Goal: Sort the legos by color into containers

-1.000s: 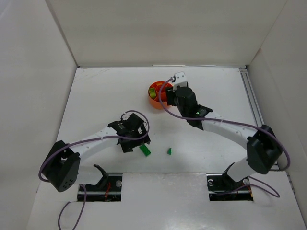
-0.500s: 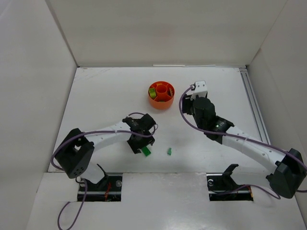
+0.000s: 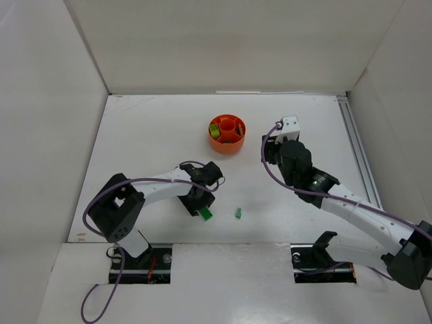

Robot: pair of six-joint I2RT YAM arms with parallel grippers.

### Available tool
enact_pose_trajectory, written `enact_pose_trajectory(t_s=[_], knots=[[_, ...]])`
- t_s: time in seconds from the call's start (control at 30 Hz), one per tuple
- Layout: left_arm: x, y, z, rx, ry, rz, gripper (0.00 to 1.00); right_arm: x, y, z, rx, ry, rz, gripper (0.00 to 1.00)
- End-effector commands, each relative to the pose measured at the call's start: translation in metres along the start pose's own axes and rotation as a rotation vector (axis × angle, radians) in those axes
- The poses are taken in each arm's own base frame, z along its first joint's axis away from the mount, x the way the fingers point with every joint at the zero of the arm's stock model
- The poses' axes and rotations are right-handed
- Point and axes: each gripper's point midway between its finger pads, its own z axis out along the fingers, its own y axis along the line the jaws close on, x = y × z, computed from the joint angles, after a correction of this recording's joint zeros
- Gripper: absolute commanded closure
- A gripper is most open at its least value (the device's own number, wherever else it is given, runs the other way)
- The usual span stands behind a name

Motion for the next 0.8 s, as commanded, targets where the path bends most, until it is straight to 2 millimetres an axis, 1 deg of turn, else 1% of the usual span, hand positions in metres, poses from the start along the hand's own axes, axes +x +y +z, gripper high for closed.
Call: enact_pose_trajectory(t_s=[0.0, 0.07, 0.1, 0.2, 0.23, 0.27, 0.3, 0.33, 0.37, 0.47, 0.5, 0.53, 0.57, 0.6, 0.63, 0.7, 0.73, 0.77], knots=[[-0.006, 0.0, -0.007, 0.023, -0.036, -0.009, 0.57, -0.003, -0.005, -0.002, 0.016, -0.014, 0.02, 0.34], [0.002, -0.004, -0.008, 0.043, -0.025, 0.011, 0.58, -0.003, -0.005, -0.002, 0.016, -0.014, 0.02, 0.34], [0.004, -0.006, -0.006, 0.044, -0.016, 0.011, 0.6, -0.003, -0.003, -0.002, 0.007, -0.013, 0.02, 0.34], [0.005, -0.004, -0.001, 0.023, -0.015, 0.015, 0.65, -0.001, -0.004, -0.002, 0.008, -0.005, 0.006, 0.34], [0.002, -0.008, -0.002, 0.032, -0.027, 0.013, 0.66, -0.004, -0.005, -0.004, 0.007, -0.013, 0.011, 0.34], [-0.002, -0.009, -0.004, 0.031, -0.046, 0.012, 0.67, -0.002, -0.005, -0.004, 0.008, -0.005, 0.006, 0.34], [-0.003, -0.017, -0.011, 0.051, -0.066, 0.02, 0.69, -0.002, -0.005, -0.004, 0.008, -0.005, 0.006, 0.34], [-0.008, -0.018, -0.014, 0.044, -0.088, 0.021, 0.69, -0.002, -0.005, -0.004, 0.008, -0.005, 0.006, 0.34], [-0.02, -0.029, -0.025, 0.067, -0.143, 0.013, 0.69, -0.003, -0.007, -0.006, 0.008, -0.006, 0.007, 0.34], [-0.041, -0.038, -0.044, 0.073, -0.235, 0.017, 0.7, -0.009, -0.01, -0.01, 0.015, -0.024, 0.018, 0.34], [-0.056, -0.053, -0.06, 0.112, -0.301, 0.013, 0.7, -0.007, -0.012, -0.01, 0.028, -0.018, 0.013, 0.34], [-0.063, -0.059, -0.069, 0.128, -0.337, 0.015, 0.7, -0.01, -0.013, -0.012, 0.027, -0.027, 0.019, 0.34], [-0.072, -0.063, -0.077, 0.139, -0.376, 0.028, 0.7, -0.005, -0.016, -0.012, 0.039, -0.019, 0.004, 0.34], [-0.08, -0.069, -0.082, 0.143, -0.418, 0.035, 0.7, -0.006, -0.017, -0.014, 0.039, -0.021, 0.005, 0.34], [-0.096, -0.083, -0.099, 0.176, -0.497, 0.017, 0.7, -0.007, -0.022, -0.014, 0.064, -0.024, 0.005, 0.34], [-0.112, -0.096, -0.113, 0.194, -0.575, 0.011, 0.7, -0.003, -0.027, -0.017, 0.082, -0.01, -0.006, 0.34], [-0.122, -0.1, -0.115, 0.172, -0.635, 0.021, 0.7, -0.003, -0.027, -0.017, 0.082, -0.01, -0.007, 0.34], [-0.13, -0.115, -0.132, 0.206, -0.669, 0.005, 0.7, -0.004, -0.031, -0.02, 0.096, -0.009, -0.008, 0.34]])
